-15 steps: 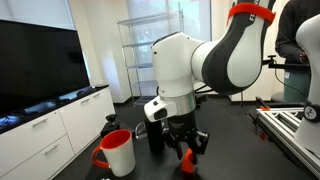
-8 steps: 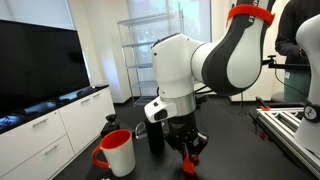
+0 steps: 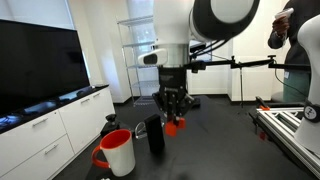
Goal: Pick up the orange black and place in inside the mug
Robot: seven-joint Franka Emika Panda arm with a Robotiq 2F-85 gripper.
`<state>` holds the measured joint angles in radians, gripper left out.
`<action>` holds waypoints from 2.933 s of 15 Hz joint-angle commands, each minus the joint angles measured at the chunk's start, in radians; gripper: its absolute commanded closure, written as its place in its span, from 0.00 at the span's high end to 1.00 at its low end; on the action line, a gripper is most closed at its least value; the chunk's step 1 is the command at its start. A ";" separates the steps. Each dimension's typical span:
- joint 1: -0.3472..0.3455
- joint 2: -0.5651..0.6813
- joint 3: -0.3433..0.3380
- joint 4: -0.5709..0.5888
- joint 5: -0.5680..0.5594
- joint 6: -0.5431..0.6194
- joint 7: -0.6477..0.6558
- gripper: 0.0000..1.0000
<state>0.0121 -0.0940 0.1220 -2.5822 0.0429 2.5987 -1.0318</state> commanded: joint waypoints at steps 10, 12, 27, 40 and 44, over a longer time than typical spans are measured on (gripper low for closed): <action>0.062 -0.042 -0.120 0.275 0.005 -0.128 0.070 0.04; 0.065 0.011 -0.108 0.310 -0.005 -0.120 0.097 0.04; 0.049 0.189 -0.071 0.376 0.037 -0.079 0.080 0.04; 0.008 0.350 -0.021 0.516 0.021 -0.049 0.087 0.04; -0.002 0.376 -0.006 0.544 0.019 -0.046 0.083 0.04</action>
<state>0.0332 0.2671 0.0868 -2.0782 0.0561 2.5573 -0.9389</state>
